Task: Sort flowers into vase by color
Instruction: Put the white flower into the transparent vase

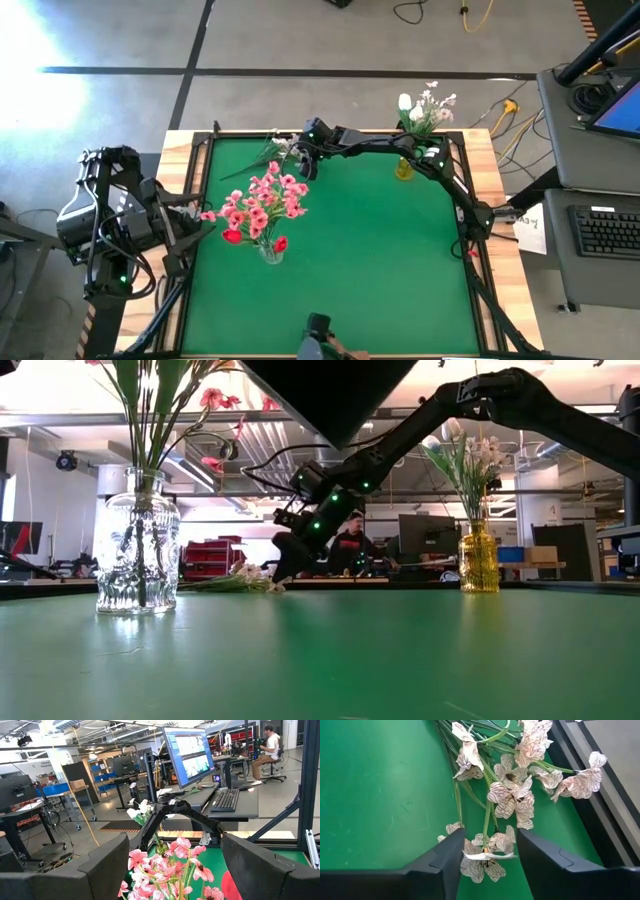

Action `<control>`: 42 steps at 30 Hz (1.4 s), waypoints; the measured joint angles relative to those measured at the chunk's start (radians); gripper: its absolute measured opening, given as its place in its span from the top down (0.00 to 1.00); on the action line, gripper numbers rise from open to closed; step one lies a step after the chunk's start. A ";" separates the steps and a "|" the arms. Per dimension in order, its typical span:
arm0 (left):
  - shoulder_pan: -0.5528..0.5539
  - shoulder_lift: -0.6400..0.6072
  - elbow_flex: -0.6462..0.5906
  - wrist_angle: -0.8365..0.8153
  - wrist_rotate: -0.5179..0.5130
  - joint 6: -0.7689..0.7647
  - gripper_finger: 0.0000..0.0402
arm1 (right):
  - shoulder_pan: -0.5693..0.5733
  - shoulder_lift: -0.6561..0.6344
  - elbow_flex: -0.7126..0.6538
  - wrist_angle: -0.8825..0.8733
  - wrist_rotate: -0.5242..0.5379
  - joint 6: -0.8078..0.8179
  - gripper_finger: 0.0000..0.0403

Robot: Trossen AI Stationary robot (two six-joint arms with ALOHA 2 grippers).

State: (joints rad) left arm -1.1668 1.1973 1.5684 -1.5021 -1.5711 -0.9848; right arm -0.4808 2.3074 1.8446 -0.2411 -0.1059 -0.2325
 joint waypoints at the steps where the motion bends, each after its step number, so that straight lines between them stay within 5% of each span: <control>1: 0.000 0.000 0.000 0.000 0.000 0.000 0.26 | 0.000 0.000 0.000 0.000 0.000 0.000 0.60; 22: 0.000 0.000 0.000 0.012 0.000 0.000 0.26 | 0.000 -0.001 0.001 0.004 -0.007 -0.006 0.96; 42: 0.000 0.000 0.000 0.021 0.000 0.000 0.26 | 0.004 -0.071 0.001 -0.234 -0.007 -0.003 0.98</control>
State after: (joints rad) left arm -1.1667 1.1976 1.5684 -1.4811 -1.5711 -0.9852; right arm -0.4772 2.2359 1.8458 -0.4746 -0.1128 -0.2359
